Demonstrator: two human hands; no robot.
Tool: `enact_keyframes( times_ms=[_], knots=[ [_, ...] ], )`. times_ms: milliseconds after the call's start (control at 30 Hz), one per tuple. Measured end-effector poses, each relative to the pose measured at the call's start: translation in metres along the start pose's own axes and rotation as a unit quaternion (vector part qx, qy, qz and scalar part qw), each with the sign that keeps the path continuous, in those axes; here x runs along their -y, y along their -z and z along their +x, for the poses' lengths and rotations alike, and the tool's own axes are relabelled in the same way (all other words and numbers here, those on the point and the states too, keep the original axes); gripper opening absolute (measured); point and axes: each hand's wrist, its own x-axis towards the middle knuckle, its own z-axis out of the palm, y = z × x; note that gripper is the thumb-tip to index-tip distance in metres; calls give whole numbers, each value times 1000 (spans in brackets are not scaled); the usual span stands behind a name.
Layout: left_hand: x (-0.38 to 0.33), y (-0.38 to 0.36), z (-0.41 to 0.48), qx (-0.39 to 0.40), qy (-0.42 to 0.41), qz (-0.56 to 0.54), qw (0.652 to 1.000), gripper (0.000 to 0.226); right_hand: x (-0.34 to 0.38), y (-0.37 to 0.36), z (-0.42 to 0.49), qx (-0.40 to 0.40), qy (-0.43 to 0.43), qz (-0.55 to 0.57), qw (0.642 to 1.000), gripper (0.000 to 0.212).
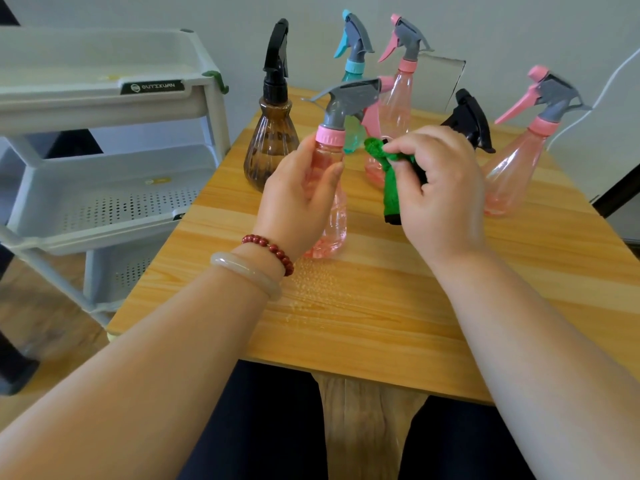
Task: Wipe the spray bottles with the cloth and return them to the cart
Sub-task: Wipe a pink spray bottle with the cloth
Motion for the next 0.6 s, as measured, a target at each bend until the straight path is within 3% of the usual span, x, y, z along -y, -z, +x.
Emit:
enact_keyframes(
  times_ms=[400, 467, 600],
  knots=[
    [-3, -4, -1, 2, -5, 10, 1000, 30, 7, 1, 22, -104, 11, -1, 994, 16],
    [-2, -2, 0, 1, -3, 10, 1000, 31, 7, -7, 29, -89, 20, -5, 996, 16],
    [0, 1, 1, -7, 7, 0, 1000, 29, -8, -26, 4, 21, -1, -5, 1000, 17]
  ],
)
